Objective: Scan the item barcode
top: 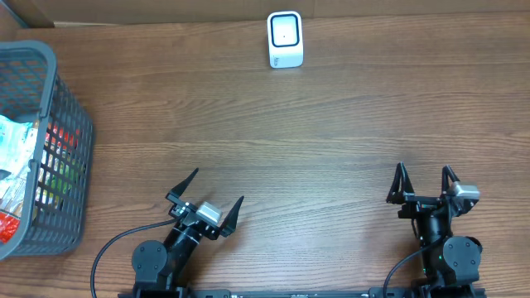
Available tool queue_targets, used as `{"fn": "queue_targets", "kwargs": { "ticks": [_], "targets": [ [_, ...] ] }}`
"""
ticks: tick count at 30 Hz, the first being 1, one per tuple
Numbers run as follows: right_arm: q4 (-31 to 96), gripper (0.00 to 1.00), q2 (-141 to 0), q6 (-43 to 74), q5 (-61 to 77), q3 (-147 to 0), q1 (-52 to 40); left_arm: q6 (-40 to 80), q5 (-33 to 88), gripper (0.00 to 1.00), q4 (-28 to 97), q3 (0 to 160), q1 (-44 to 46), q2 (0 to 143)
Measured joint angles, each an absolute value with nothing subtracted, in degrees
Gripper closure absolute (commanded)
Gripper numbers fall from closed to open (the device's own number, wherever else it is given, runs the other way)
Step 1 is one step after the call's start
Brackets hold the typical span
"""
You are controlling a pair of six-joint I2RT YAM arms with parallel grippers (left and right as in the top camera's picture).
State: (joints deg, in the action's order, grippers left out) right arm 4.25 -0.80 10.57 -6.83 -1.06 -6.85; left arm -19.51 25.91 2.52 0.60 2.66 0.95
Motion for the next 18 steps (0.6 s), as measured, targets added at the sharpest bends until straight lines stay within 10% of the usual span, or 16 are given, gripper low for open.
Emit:
{"fn": "queue_targets", "kwargs": {
  "ticks": [18],
  "targets": [
    [3.8, 0.00, -0.8, 10.7, 0.1, -1.2, -6.9, -13.1, 25.7, 0.00, 3.0, 0.8, 2.7, 1.2]
  ]
}}
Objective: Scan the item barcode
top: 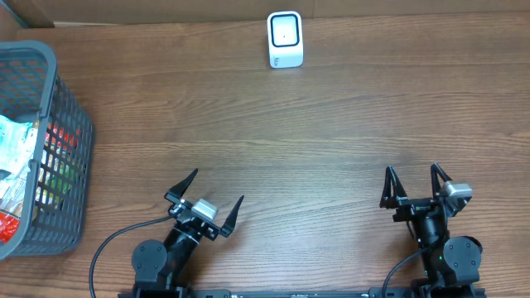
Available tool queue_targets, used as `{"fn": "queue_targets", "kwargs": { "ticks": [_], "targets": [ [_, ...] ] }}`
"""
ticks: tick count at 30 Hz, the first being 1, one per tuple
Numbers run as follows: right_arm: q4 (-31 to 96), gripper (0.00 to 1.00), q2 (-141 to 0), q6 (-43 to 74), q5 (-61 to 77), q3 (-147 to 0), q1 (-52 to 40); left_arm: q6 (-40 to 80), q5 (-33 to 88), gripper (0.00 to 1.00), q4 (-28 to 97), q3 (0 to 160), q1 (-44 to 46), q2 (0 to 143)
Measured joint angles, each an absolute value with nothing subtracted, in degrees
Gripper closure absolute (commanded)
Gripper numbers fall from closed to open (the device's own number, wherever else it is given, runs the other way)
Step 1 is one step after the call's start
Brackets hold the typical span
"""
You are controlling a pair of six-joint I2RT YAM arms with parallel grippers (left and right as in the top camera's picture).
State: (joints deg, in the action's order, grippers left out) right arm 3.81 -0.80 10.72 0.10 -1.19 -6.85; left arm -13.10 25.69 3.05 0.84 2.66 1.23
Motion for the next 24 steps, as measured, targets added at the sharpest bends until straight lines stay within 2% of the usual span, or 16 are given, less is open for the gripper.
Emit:
{"fn": "queue_targets", "kwargs": {
  "ticks": [8, 24],
  "targets": [
    [7.1, 0.00, -0.8, 10.7, 1.9, -5.2, -6.9, -11.4, 25.5, 0.00, 4.1, 7.3, 2.7, 9.3],
    [22.3, 0.00, -0.9, 10.5, 3.2, -21.0, -6.9, -10.6, 26.2, 0.00, 20.3, 35.4, 2.7, 31.7]
  ]
}}
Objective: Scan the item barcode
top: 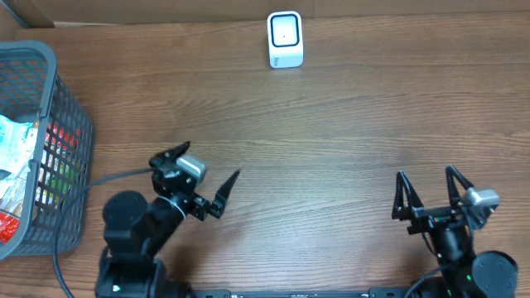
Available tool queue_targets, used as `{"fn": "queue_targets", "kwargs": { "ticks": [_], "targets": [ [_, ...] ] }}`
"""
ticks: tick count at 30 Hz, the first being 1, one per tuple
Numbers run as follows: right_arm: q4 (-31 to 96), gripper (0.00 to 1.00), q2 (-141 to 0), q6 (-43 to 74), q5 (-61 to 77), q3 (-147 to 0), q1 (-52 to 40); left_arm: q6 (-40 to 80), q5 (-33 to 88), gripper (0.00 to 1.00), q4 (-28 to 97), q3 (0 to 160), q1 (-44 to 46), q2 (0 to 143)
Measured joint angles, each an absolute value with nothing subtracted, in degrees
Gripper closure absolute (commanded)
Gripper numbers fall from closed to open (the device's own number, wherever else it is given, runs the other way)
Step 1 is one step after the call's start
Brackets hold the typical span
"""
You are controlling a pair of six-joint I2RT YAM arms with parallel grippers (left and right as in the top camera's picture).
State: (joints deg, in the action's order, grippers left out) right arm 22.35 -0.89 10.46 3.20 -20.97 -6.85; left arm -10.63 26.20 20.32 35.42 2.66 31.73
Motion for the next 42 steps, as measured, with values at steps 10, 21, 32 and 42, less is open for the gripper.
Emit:
{"fn": "queue_targets", "kwargs": {
  "ticks": [10, 21, 32, 42],
  "targets": [
    [32.3, 0.00, -16.3, 8.1, 5.5, -39.8, -6.9, -10.6, 27.3, 0.00, 40.3, 59.9, 2.7, 47.5],
    [53.7, 0.00, -48.4, 7.4, 7.7, -68.4, -6.9, -12.0, 27.4, 0.00, 76.3, 101.2, 2.7, 76.7],
    [57.0, 0.00, -63.1, 6.8, 17.3, -74.8, -6.9, -9.5, 23.8, 0.00, 75.9, 109.4, -0.5, 84.6],
    [57.0, 0.00, -65.6, 6.0, 19.9, -74.8, -6.9, 2.7, 18.7, 0.09, 80.1, 118.4, -37.0, 85.4]
  ]
}}
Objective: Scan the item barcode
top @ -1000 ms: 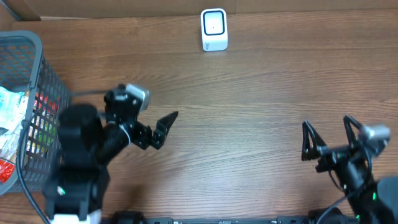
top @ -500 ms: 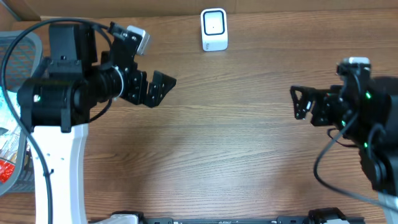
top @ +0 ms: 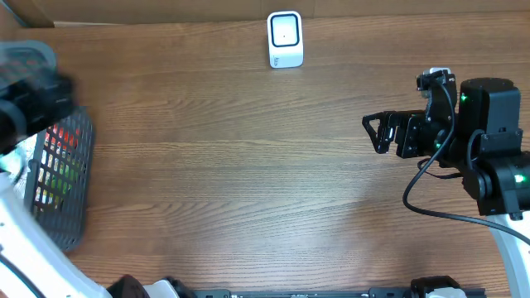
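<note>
The white barcode scanner (top: 285, 39) stands at the far edge of the table, its window facing up. Packaged items (top: 56, 157) in red, green and white lie inside the grey basket (top: 79, 178) at the left. My left arm (top: 29, 95) is a dark blur over the basket's far part, and its fingers cannot be made out. At mid-height on the right, my right gripper (top: 374, 134) hangs above the table. Its fingers point left, apart, with nothing between them.
Wooden table (top: 248, 165) with a cardboard wall along the far edge. The basket sits at the left edge, partly out of frame. The right arm's body (top: 489, 141) and cable fill the right side.
My left arm has gone from above the table near the front left to over the basket, now blurred. My right arm has risen from the near edge; its gripper now points left, not away.
Both arms first sat folded at the near edge with open grippers. Then the right gripper had shifted slightly left. Then the left arm stood raised and turned toward the basket. Now the left arm is over the basket and the right arm is up at the right.
</note>
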Available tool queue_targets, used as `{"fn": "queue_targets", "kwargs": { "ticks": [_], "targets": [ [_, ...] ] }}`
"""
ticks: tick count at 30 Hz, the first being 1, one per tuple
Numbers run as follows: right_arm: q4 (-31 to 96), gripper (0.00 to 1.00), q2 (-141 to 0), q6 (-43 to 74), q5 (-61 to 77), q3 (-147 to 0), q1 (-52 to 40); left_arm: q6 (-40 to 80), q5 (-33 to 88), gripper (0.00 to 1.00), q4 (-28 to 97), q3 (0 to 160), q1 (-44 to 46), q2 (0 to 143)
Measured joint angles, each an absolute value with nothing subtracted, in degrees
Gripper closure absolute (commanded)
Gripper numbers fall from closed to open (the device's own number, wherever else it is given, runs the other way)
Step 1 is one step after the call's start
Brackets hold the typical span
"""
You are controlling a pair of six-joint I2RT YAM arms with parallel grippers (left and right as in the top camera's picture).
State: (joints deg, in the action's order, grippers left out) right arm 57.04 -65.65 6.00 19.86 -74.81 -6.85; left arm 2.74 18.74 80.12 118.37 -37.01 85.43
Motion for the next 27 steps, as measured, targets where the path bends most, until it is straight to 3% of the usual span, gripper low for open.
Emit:
{"fn": "queue_targets", "kwargs": {
  "ticks": [3, 9, 19, 27],
  "targets": [
    [57.0, 0.00, -65.9, 6.0, 20.1, -74.8, -6.9, 6.4, 17.6, 0.19, 80.8, 118.1, -45.9, 88.1],
    [57.8, 0.00, -66.7, 6.0, 20.2, -74.8, -6.9, 10.9, 16.4, 0.19, 79.5, 113.0, -56.1, 97.6],
    [58.1, 0.00, -68.8, 6.0, 20.2, -74.8, -6.9, 14.5, 10.1, 0.11, 77.0, 111.1, -55.6, 102.6],
    [58.1, 0.00, -70.8, 6.0, 20.2, -74.8, -6.9, 16.4, 3.7, 0.10, 76.6, 111.1, -50.9, 109.6]
  ]
}}
